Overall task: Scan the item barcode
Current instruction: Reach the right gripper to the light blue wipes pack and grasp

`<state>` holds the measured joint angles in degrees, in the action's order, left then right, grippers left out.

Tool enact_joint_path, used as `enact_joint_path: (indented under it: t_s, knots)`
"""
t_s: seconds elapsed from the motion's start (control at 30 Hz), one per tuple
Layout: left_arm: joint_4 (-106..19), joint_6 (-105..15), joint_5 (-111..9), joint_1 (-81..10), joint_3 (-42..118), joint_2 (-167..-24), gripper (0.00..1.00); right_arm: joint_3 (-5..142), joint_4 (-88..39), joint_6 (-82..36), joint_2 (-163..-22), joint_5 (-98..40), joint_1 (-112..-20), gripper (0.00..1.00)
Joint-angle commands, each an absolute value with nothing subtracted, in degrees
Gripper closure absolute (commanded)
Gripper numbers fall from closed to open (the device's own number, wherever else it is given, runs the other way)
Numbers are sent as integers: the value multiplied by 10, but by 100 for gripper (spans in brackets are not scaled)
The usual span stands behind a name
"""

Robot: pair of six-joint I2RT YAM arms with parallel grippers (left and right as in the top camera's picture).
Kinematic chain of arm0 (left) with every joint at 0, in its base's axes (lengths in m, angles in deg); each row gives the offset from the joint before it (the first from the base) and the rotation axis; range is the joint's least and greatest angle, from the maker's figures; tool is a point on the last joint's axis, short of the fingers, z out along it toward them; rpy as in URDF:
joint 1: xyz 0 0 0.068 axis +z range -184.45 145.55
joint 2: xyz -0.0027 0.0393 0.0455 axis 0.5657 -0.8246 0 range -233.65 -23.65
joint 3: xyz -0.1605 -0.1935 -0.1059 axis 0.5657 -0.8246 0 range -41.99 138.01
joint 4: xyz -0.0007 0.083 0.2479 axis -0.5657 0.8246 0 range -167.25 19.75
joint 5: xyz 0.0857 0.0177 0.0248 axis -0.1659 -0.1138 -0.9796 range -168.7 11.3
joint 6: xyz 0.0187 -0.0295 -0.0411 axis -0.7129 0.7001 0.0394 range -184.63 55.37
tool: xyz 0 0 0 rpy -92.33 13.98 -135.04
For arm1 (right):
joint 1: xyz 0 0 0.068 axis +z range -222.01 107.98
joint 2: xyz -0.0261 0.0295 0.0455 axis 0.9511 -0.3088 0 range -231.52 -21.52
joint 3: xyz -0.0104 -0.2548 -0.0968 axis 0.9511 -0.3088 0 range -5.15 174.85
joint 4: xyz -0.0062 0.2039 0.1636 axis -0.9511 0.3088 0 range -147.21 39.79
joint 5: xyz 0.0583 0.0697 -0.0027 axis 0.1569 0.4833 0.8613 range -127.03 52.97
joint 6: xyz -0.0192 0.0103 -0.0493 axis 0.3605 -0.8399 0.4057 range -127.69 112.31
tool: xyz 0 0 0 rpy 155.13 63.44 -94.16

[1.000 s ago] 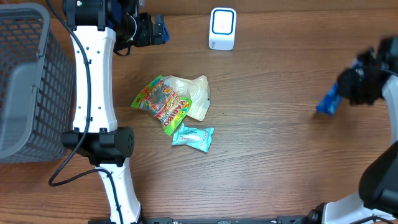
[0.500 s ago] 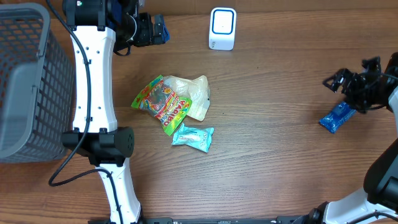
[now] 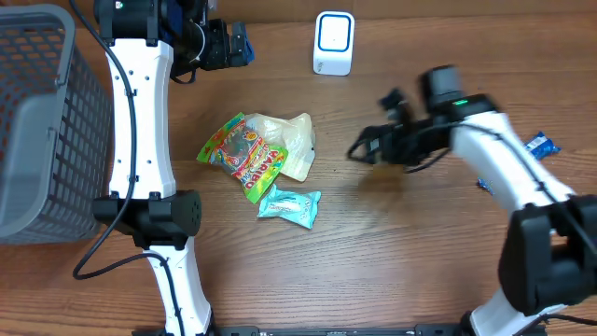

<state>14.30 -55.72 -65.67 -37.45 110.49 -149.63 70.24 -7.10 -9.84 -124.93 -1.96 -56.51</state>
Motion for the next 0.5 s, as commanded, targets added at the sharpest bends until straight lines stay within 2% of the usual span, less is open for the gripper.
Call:
enact_joint_path:
  t_s: [0.0,0.13,0.27,0.47]
  knots:
    - [142,-554,-658,-378,1104,-1480,0,683,-116,-189,-1249,-129,-491,1]
    - [142,-554,-658,-378,1104,-1480,0,668,-163,-217,-1260,-159,-431,7]
    - [142,-554,-658,-378,1104,-1480,0,665,-186,-203,-1285,-192,-382,7]
    - [142,-554,-658,-378,1104,-1480,0,665,-197,-106,-1337,-212,-326,7]
